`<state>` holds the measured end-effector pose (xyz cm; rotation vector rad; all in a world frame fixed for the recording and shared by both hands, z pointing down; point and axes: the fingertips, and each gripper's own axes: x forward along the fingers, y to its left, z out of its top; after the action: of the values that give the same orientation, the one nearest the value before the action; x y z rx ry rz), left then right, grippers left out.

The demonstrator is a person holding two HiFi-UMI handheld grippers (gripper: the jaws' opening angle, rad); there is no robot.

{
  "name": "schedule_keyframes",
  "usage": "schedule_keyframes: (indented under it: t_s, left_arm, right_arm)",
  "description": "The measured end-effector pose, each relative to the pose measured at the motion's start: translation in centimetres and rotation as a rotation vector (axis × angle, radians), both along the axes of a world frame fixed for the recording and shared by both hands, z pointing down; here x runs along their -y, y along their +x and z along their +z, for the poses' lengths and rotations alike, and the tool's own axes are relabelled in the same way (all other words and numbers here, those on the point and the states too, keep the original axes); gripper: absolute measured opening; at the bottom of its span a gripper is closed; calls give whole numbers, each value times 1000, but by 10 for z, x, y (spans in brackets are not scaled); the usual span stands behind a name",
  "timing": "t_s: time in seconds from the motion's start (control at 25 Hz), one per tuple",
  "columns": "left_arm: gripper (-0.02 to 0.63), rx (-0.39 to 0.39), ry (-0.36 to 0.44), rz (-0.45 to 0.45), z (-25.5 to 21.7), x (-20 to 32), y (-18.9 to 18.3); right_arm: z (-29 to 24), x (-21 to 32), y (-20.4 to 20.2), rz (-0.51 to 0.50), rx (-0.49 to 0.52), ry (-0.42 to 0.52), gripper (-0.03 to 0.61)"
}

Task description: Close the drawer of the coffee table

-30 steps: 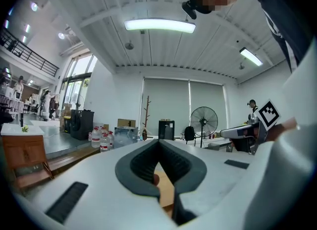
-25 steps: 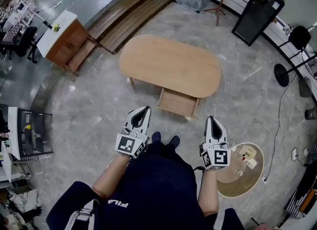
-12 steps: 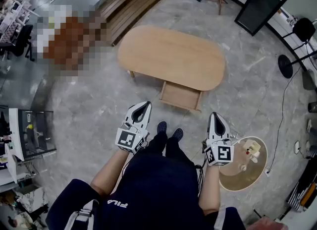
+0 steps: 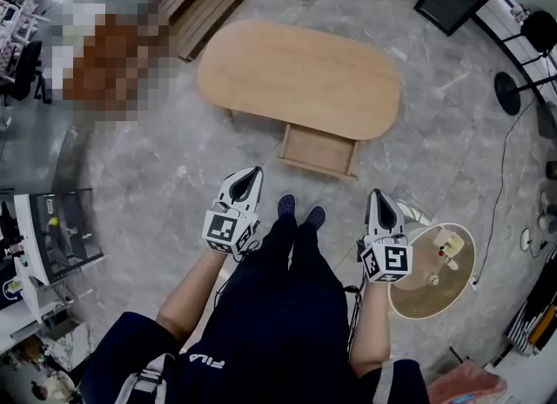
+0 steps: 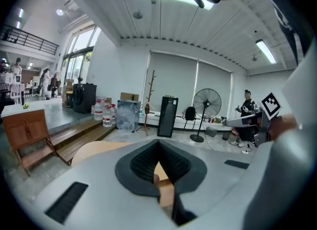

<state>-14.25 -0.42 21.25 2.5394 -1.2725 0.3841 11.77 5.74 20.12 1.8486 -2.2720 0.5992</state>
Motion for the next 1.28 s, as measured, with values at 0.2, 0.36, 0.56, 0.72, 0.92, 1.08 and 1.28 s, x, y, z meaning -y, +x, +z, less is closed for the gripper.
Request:
schedule_keyframes:
  t_s: [0.2,0.36,0.56,0.72,0.92,1.08,1.28]
  left_arm:
    - [25,2,-74,-16,42,12,0]
    - [25,8,-142,-25,82,20,5]
    - [25,-46,-283,-80,139,28,5]
    - [25,-56,-357,-121,181,31,2]
    - [25,14,-416,-138,244,23,0]
    - [25,131,-415,-71,293,15,-1]
    - [25,267,-406,40,356,12,-1]
  right_arm:
    - [41,4,9,39,48,-67,26]
    - [80,6,18,77,98,-122,26]
    - [133,8,24,149,204,-192,26]
    - [174,8,21,168,256,-237,26]
    - [231,2,21,196,309,-300,26]
    - [279,-6,24,212,310,-359,26]
    - [343,-14,32,170,240,-421,26]
